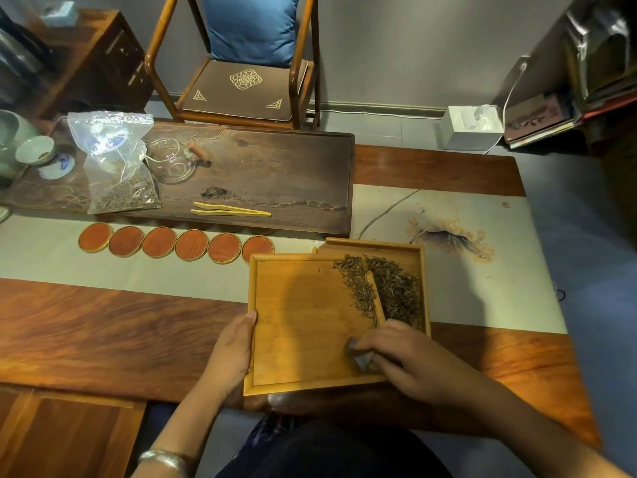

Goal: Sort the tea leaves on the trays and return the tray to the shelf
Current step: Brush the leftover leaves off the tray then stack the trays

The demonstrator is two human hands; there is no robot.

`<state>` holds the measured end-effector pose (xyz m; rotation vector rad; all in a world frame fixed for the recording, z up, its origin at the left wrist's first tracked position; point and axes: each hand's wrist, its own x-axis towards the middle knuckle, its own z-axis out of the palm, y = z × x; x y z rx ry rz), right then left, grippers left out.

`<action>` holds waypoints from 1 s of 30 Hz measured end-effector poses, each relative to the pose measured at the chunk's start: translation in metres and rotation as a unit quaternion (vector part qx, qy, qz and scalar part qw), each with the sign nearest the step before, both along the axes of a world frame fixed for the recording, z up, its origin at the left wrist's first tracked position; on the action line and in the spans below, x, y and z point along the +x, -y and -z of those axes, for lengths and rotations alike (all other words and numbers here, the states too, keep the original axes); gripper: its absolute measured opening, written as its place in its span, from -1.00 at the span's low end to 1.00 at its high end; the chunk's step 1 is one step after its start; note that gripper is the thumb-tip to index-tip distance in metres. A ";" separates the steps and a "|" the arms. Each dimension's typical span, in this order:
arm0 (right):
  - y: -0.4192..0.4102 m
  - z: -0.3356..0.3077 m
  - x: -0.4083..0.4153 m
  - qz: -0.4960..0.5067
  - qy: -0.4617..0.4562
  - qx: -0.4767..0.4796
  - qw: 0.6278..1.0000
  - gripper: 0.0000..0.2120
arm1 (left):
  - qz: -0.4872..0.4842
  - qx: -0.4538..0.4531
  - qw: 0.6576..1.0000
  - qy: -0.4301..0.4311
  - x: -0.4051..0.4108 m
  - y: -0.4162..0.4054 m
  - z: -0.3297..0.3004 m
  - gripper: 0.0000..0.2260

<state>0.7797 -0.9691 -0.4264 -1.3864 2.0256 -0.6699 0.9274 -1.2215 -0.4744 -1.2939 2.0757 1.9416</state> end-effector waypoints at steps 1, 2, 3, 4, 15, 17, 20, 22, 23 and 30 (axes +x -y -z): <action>-0.005 0.000 -0.002 0.008 -0.007 -0.001 1.000 -0.71 | 0.003 0.004 1.000 -0.003 -0.001 -0.001 -0.001 -0.67; -0.010 0.000 -0.003 0.007 -0.016 0.002 1.000 -0.72 | 0.007 0.008 1.000 -0.004 -0.002 -0.001 -0.001 -0.66; -0.014 0.001 -0.003 -0.001 -0.024 0.006 1.000 -0.72 | 0.012 0.008 1.000 -0.004 -0.003 -0.002 -0.001 -0.65; -0.017 0.004 -0.001 -0.010 -0.029 0.011 0.999 -0.72 | 0.015 0.006 1.000 -0.002 -0.004 -0.003 -0.002 -0.65; -0.009 0.025 -0.018 0.013 -0.083 0.046 0.995 -0.73 | -0.003 -0.007 1.000 -0.004 0.001 0.001 -0.009 -0.69; -0.003 0.030 -0.026 0.020 -0.093 0.057 0.994 -0.72 | -0.003 -0.020 1.000 -0.001 0.002 0.001 -0.010 -0.69; 0.010 0.039 -0.036 0.035 -0.107 0.056 0.992 -0.72 | -0.003 -0.021 1.000 0.003 0.003 0.002 -0.012 -0.69; 0.021 0.045 -0.042 0.049 -0.114 0.054 0.991 -0.71 | -0.017 -0.013 1.000 0.000 0.003 0.001 -0.012 -0.70; 0.027 0.047 -0.045 0.056 -0.114 0.054 0.990 -0.71 | -0.026 -0.009 1.000 0.000 0.004 0.000 -0.013 -0.71; 0.026 0.031 -0.045 0.099 -0.043 0.010 0.994 -0.72 | -0.030 -0.014 0.999 0.012 0.008 0.005 -0.015 -0.71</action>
